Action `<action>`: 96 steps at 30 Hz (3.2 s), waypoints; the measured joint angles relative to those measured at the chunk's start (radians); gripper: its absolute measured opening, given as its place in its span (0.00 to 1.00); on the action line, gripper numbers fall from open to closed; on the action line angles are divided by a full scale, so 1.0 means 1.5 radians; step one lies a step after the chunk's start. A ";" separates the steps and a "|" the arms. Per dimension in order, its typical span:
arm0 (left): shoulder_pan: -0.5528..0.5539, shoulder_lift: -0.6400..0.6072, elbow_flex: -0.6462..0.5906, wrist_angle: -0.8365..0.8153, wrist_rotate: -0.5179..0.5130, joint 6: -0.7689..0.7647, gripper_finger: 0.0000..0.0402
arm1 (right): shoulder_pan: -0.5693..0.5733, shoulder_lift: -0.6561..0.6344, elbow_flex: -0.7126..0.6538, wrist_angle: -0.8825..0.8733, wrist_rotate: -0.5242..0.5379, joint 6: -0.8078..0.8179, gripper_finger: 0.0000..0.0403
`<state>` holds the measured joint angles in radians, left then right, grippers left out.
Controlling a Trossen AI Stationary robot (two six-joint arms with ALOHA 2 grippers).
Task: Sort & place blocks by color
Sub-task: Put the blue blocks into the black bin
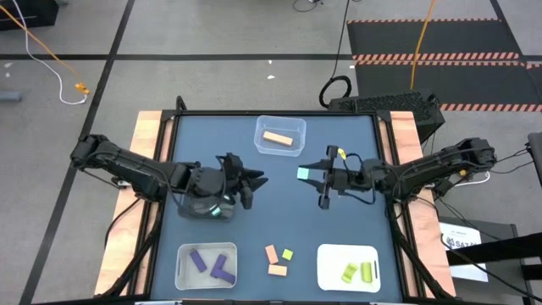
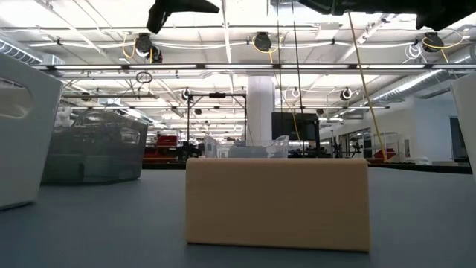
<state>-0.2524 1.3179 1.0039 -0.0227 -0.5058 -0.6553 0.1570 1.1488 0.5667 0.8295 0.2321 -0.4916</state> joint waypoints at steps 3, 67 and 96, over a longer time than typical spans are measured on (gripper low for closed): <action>0.008 0.000 0.000 0.015 0.046 0.006 0.40 | 0.000 0.000 0.000 0.001 0.000 0.003 0.30; 0.018 0.194 0.000 0.381 0.166 -0.042 0.36 | 0.029 0.093 0.001 -0.048 0.056 0.163 0.67; -0.014 -0.024 -0.001 -0.653 0.149 -0.518 0.37 | 0.058 0.084 0.000 -0.299 -0.156 0.510 0.67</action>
<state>-0.2737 1.2824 1.0031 -1.0021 -0.2829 -1.4329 0.2443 1.2754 0.5671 0.3812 -0.0024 0.2736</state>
